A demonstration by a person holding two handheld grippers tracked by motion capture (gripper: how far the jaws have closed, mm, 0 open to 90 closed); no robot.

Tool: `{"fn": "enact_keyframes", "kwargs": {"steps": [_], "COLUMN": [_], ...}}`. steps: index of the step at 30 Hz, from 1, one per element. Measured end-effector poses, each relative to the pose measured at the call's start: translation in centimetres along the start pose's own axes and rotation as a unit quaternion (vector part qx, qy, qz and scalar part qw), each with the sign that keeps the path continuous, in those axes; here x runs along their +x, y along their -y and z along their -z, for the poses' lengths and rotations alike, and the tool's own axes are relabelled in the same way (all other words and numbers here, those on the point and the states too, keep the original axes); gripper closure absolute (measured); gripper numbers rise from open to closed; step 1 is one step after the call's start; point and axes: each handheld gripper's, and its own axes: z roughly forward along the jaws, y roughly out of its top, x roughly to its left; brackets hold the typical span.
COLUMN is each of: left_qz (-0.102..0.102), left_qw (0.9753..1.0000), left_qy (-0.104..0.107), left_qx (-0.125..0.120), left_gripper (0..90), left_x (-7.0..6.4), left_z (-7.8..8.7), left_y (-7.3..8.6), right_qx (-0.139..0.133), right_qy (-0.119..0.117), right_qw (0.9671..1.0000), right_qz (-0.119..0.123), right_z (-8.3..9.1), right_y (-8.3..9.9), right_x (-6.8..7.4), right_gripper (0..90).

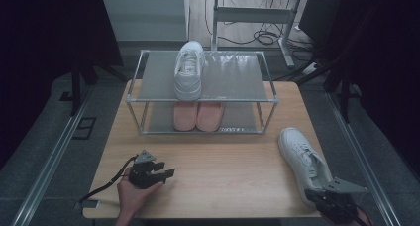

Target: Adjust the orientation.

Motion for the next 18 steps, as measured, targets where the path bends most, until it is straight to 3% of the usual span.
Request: {"fn": "enact_keyframes", "kwargs": {"steps": [2, 6, 10, 18], "left_qz": [-0.002, 0.000, -0.001, -0.001], "left_qw": [1.0000, 1.0000, 1.0000, 1.0000], "left_qy": [0.000, -0.001, -0.002, -0.005], "left_qx": [-0.001, -0.001, -0.001, 0.000], "left_gripper": [47.2, 47.2, 47.2, 47.3], "left_x": [0.0, 0.0, 0.1, 0.1], "left_z": [0.0, 0.1, 0.1, 0.0], "left_y": [0.0, 0.0, 0.0, 0.0], "right_qx": [-0.019, -0.052, -0.069, -0.060], "right_qy": [-0.009, 0.003, -0.002, 0.037], "right_qw": [0.9998, 0.9986, 0.9974, 0.9957], "right_qz": [-0.001, -0.004, -0.024, -0.060], "right_z": [0.4, 1.7, 1.8, -1.4], "right_y": [-0.7, -2.8, -4.7, -6.4], "right_x": [-0.1, -1.5, -4.4, -11.1], "right_gripper": [90.0, 90.0, 90.0, 90.0]}}
